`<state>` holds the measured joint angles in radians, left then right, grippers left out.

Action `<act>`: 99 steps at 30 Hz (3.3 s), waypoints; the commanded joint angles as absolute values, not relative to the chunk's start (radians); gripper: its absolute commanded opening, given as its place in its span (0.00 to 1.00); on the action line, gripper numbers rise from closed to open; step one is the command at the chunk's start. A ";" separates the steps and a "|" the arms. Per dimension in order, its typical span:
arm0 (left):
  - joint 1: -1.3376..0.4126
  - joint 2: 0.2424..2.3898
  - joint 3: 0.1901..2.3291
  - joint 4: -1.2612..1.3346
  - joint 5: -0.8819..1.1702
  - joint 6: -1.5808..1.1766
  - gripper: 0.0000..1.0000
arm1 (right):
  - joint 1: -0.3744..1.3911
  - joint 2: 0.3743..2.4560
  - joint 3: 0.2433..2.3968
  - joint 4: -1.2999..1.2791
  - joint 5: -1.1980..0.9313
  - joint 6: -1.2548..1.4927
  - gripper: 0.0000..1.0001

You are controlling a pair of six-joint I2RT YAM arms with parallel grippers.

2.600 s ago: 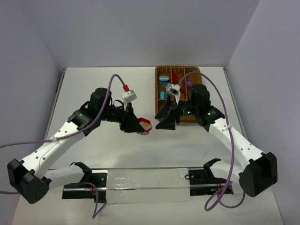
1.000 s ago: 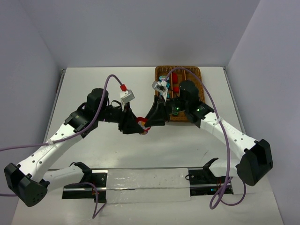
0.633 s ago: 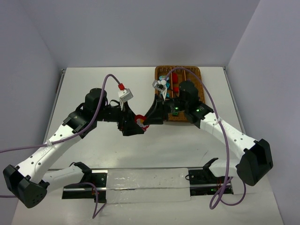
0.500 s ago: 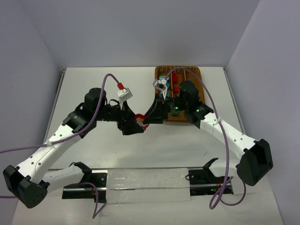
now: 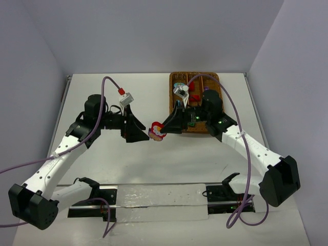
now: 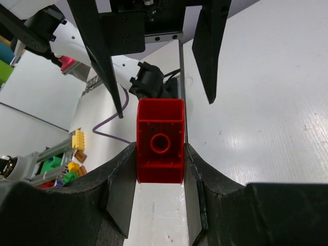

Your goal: Sort the legos into containers by color

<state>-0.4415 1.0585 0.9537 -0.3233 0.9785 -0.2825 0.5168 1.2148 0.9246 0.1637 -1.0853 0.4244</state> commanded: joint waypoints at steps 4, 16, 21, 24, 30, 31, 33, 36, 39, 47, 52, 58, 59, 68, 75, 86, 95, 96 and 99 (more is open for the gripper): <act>-0.439 1.033 0.918 -0.144 1.105 -0.362 0.98 | 0.510 1.198 0.919 0.300 -1.127 0.488 0.00; -0.440 1.059 0.902 0.013 1.113 -0.481 0.85 | 0.521 1.211 0.918 0.356 -1.141 0.530 0.00; -0.445 1.067 0.898 0.050 1.117 -0.514 0.78 | 0.526 1.224 0.922 0.361 -1.135 0.535 0.00; -0.453 1.068 0.899 0.059 1.113 -0.522 0.75 | 0.529 1.232 0.923 0.366 -1.132 0.540 0.00; -0.459 1.072 0.896 0.052 1.109 -0.517 0.58 | 0.530 1.235 0.925 0.374 -1.126 0.546 0.00; -0.460 1.073 0.896 0.051 1.110 -0.517 0.58 | 0.530 1.235 0.926 0.375 -1.125 0.547 0.00; -0.462 1.071 0.897 0.043 1.112 -0.509 0.63 | 0.529 1.235 0.927 0.376 -1.121 0.551 0.00; -0.462 1.073 0.896 0.019 1.109 -0.496 0.69 | 0.529 1.235 0.929 0.380 -1.116 0.555 0.00; -0.462 1.074 0.892 0.019 1.111 -0.497 0.67 | 0.531 1.237 0.932 0.387 -1.115 0.559 0.00; -0.462 1.076 0.900 0.003 1.085 -0.486 0.00 | 0.529 1.242 0.930 0.416 -1.114 0.583 0.00; -0.462 1.073 0.884 0.003 1.082 -0.491 0.00 | 0.524 1.239 0.925 0.430 -1.082 0.607 0.00; -0.462 1.045 0.861 0.003 1.071 -0.490 0.00 | 0.484 1.297 0.936 0.546 -1.072 0.774 0.00; -0.462 1.041 0.859 0.003 1.067 -0.489 0.00 | 0.476 1.313 0.934 0.608 -1.076 0.830 0.00; -0.462 1.029 0.863 -0.038 1.033 -0.480 0.00 | 0.450 1.386 0.922 0.756 -1.031 0.996 0.00; -0.459 1.001 0.894 -0.202 0.845 -0.462 0.00 | 0.401 1.387 1.146 -0.085 -0.338 0.630 0.00; -0.457 0.964 0.905 -0.279 0.634 -0.544 0.00 | 0.271 1.702 1.429 -0.417 0.150 0.537 0.00; -0.463 1.003 0.945 -0.307 0.597 -0.559 0.00 | 0.214 1.971 1.687 -0.489 0.232 0.537 0.08; -0.465 1.003 0.945 -0.305 0.597 -0.560 0.00 | 0.210 1.977 1.714 -0.492 0.234 0.537 0.11; -0.466 1.005 0.943 -0.301 0.600 -0.563 0.00 | 0.201 2.066 1.822 -0.537 0.255 0.534 0.25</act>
